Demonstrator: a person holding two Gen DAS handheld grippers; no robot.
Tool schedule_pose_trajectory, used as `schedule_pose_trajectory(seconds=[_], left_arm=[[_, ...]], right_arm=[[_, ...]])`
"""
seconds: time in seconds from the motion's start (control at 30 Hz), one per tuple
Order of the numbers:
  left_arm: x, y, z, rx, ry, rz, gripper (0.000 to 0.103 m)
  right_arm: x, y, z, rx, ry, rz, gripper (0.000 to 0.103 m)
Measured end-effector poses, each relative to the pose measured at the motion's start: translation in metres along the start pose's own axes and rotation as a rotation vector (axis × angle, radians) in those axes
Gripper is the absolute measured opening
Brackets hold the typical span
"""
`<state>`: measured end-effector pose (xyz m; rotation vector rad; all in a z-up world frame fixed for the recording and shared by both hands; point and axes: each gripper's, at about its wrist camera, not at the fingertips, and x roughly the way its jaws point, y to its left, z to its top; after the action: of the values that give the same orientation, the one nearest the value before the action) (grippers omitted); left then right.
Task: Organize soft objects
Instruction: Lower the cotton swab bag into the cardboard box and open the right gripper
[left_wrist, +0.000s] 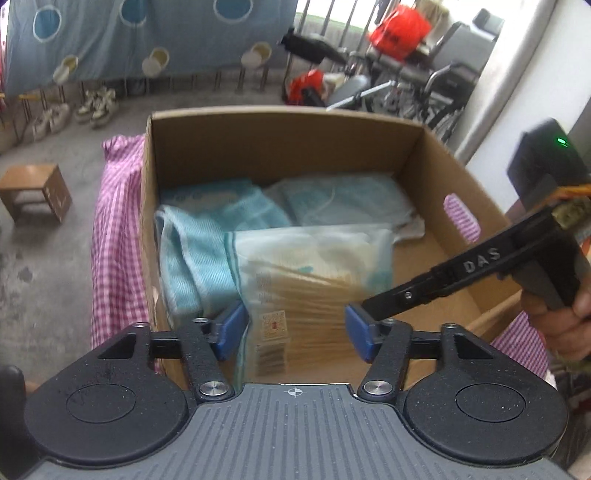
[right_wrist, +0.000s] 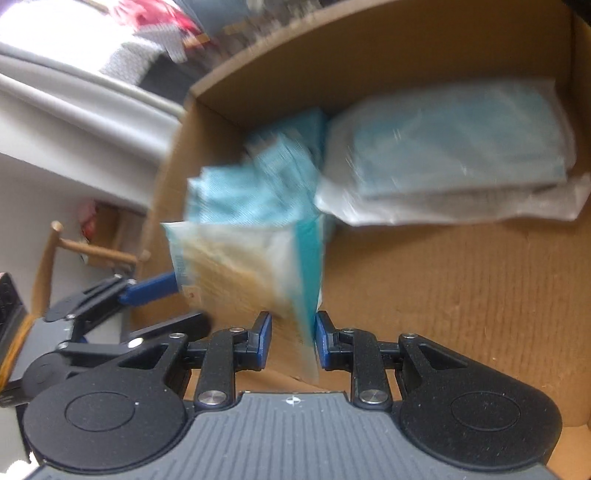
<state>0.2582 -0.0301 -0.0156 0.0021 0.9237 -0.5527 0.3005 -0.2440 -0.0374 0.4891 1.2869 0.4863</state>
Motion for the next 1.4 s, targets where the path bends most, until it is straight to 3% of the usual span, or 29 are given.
schedule_pose_trajectory(seconds=[0.1,0.23,0.33,0.53,0.77,1.0,1.23,1.4], left_arm=[[0.001,0.002,-0.002,-0.008,0.031,0.011,0.074],[-0.011,0.007,-0.006,-0.019,0.017,0.001,0.079],[-0.024,0.011,-0.008,-0.041,-0.021,-0.011,0.08],[-0.056,0.022,-0.016,-0.1,-0.12,-0.023,0.083],[-0.089,0.04,-0.026,-0.176,-0.238,0.016,0.086],[-0.103,0.064,-0.038,-0.256,-0.292,0.066,0.087],[-0.101,0.073,-0.054,-0.289,-0.283,0.053,0.09],[-0.104,0.078,-0.064,-0.298,-0.287,0.057,0.092]], right_arm=[[0.019,-0.008,0.009,0.019,0.096,-0.039,0.029],[0.032,-0.011,0.02,0.016,0.158,-0.095,0.03],[0.032,-0.006,0.026,-0.01,0.149,-0.156,0.03],[0.023,0.006,0.036,-0.051,0.068,-0.187,0.03],[0.055,0.021,0.04,-0.119,0.168,-0.178,0.03],[0.069,0.046,0.035,-0.206,0.187,-0.231,0.031],[0.071,0.065,0.028,-0.254,0.175,-0.317,0.034],[0.038,0.092,0.021,-0.353,0.042,-0.352,0.035]])
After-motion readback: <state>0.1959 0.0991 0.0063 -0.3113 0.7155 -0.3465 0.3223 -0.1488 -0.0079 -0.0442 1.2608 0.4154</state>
